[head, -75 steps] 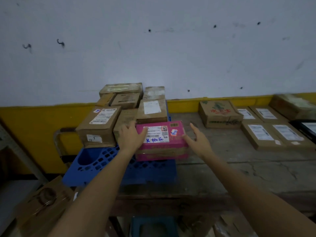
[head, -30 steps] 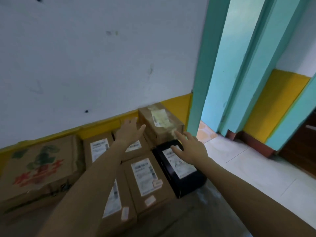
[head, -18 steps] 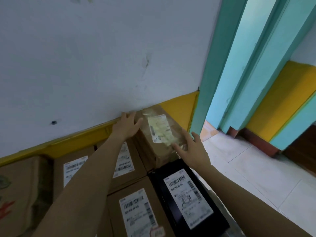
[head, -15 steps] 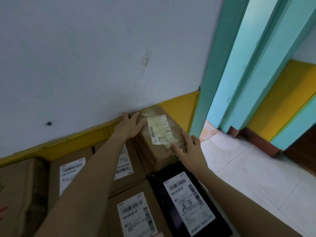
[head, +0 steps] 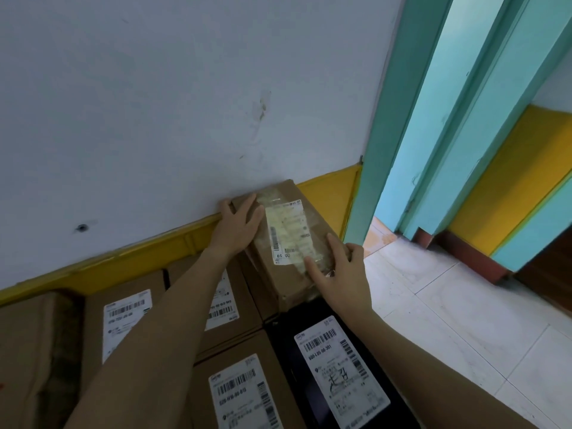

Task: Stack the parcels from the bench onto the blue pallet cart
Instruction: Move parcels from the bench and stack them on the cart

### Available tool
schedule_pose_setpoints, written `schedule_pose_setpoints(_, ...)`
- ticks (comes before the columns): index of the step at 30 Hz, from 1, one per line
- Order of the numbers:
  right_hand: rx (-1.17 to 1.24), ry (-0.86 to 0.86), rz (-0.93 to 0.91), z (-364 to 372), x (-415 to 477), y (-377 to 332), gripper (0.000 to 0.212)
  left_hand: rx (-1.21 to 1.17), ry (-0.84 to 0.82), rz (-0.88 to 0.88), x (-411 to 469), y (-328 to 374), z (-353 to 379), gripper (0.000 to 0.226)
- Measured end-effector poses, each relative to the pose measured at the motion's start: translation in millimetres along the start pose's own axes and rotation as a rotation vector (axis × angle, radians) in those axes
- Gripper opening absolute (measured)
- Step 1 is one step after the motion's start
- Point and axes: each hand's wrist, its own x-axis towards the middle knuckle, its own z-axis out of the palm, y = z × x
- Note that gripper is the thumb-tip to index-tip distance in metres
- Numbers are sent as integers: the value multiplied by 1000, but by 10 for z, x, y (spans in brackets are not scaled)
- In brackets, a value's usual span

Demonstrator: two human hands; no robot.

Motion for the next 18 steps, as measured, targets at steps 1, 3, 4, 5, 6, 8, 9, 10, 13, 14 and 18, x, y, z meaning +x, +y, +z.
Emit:
schedule_pose_setpoints(1, 1, 6, -5, -33, 1, -38, 70, 4, 16, 16, -5, 37, -41, 55)
schedule_pose_setpoints(3, 6, 27, -20, -105, -2, -127, 70, 8, 45, 44, -23, 103, -137, 56)
schedule_pose_setpoints(4, 9, 41, -34, -141, -10, -173, 69, 6, 57, 50, -38, 134, -186, 56)
schedule_pose_setpoints(5, 11, 52, -50, -176, -17, -225, 69, 11, 69, 53, -58, 166, -241, 56)
schedule_pose_setpoints(6, 11, 61, -65, -214, -25, -278, 69, 23, 80, 56, -84, 201, -303, 56)
schedule_pose_setpoints(8, 10, 70, -86, -297, -52, -394, 70, 48, 106, 76, -157, 283, -453, 56)
schedule_pose_setpoints(9, 11, 76, -96, -341, -75, -455, 70, 56, 119, 94, -200, 333, -540, 55)
schedule_pose_setpoints(10, 15, 84, -105, -389, -109, -516, 71, 58, 133, 112, -253, 389, -631, 55)
schedule_pose_setpoints(13, 49, 111, -134, -576, -283, -706, 71, 59, 166, 143, -479, 595, -925, 56)
schedule_pose_setpoints(14, 62, 119, -150, -650, -364, -769, 71, 62, 176, 142, -592, 665, -1027, 57)
schedule_pose_setpoints(18, 108, 115, -210, -938, -816, -1025, 72, 75, 230, 135, -1208, 847, -1382, 57)
